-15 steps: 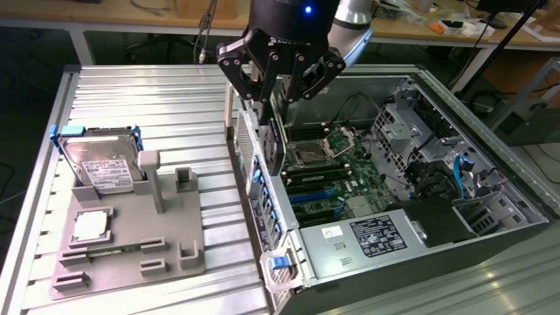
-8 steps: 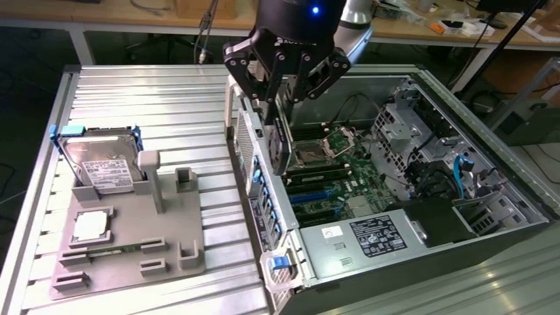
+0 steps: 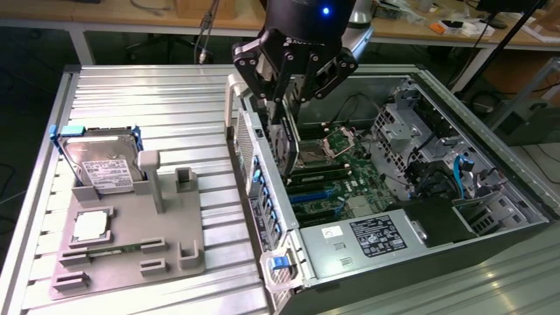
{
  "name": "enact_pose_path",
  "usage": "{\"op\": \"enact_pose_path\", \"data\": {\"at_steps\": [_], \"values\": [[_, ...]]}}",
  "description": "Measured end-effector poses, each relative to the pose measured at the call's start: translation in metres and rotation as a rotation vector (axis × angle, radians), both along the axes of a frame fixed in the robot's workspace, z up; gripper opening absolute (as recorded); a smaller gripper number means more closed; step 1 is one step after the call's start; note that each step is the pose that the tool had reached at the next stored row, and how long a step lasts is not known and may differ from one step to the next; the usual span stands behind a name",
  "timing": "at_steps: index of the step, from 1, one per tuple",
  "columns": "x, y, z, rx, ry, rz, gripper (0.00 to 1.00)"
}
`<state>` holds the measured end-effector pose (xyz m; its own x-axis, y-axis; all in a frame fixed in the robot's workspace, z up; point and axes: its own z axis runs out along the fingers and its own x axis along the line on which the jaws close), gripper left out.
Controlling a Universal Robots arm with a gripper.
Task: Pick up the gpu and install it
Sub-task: 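Pick up the gpu and move the gpu toward the slot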
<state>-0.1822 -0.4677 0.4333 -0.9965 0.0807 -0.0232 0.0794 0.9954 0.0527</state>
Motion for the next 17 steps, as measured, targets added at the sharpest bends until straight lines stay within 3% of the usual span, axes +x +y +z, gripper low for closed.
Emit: {"op": "enact_pose_path", "data": {"at_steps": [17], "values": [[0.017,0.0000,0.0000,0.0000,0.0000,0.000,0.27]]}}
